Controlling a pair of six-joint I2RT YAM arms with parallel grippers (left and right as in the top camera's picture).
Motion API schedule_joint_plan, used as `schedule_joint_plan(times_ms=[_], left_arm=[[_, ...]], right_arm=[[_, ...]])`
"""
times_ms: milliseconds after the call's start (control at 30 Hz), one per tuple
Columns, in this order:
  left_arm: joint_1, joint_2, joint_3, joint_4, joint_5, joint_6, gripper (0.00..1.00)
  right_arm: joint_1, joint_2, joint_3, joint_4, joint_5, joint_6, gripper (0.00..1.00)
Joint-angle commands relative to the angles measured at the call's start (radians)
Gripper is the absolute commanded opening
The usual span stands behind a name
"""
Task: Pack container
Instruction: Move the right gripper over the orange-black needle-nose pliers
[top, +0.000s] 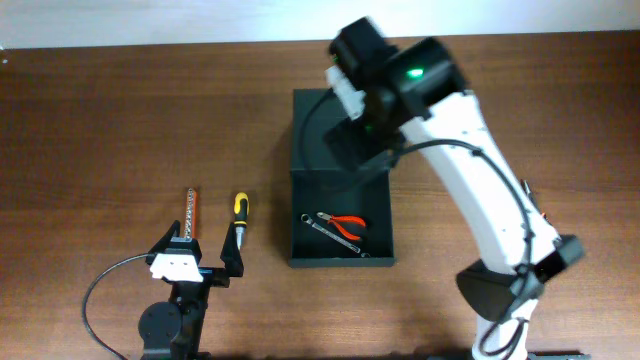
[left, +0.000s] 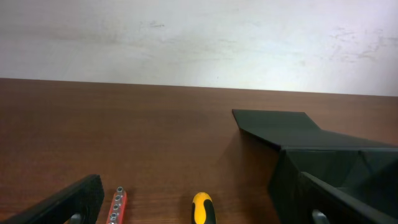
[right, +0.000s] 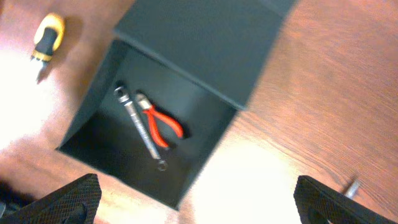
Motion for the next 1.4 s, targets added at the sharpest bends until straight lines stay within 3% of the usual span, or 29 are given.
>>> schedule_joint_plan(times_ms=[0, 133, 367, 500, 700, 800, 933, 1100, 1233, 1367], left_arm=[[0.006, -0.006, -0.005, 0.001, 0.015, 0.016, 0.99], [0.006, -0.006, -0.005, 0.001, 0.015, 0.016, 0.99], [0.006, -0.006, -0.005, 0.001, 0.015, 0.016, 0.99], [0.006, -0.006, -0.005, 0.001, 0.015, 0.016, 0.99], [0.006, -0.006, -0.005, 0.001, 0.015, 0.016, 0.99], [0.006, -0.006, -0.005, 0.001, 0.015, 0.016, 0.99], [0.006, -0.006, -0.005, 0.001, 0.015, 0.016, 0.99], [0.006, -0.006, -0.005, 0.001, 0.015, 0.016, 0.99], [0.006, -0.006, -0.005, 0.001, 0.015, 0.016, 0.99], [0.006, -0.006, -0.005, 0.001, 0.015, 0.016, 0.99]], right_arm=[[-0.084, -0.134, -0.034, -0.006, 0.053, 0.042, 0.99], [-0.225, -0.309, -0.183, -0.006, 0.057, 0.076, 0.99], [-0.604, -0.677, -0.615, 0.009, 0.005, 0.090, 0.99], [-0.775, -0.783, -0.754, 0.021, -0.033, 0.089, 0.99], [-0.885, -0.779, -0.818, 0.018, -0.011, 0.092, 0.99], [-0.953, -0.774, -0.868, 0.135, -0.003, 0.099, 0.99], [-1.124, -0.761, -0.991, 0.299, 0.000, 0.302, 0.99], [-1.292, -0.702, -1.082, 0.317, -0.021, 0.491, 0.99], [-1.339, -0.653, -1.094, 0.314, -0.122, 0.492, 0.99], [-1.337, -0.602, -1.095, 0.323, -0.095, 0.481, 0.99]])
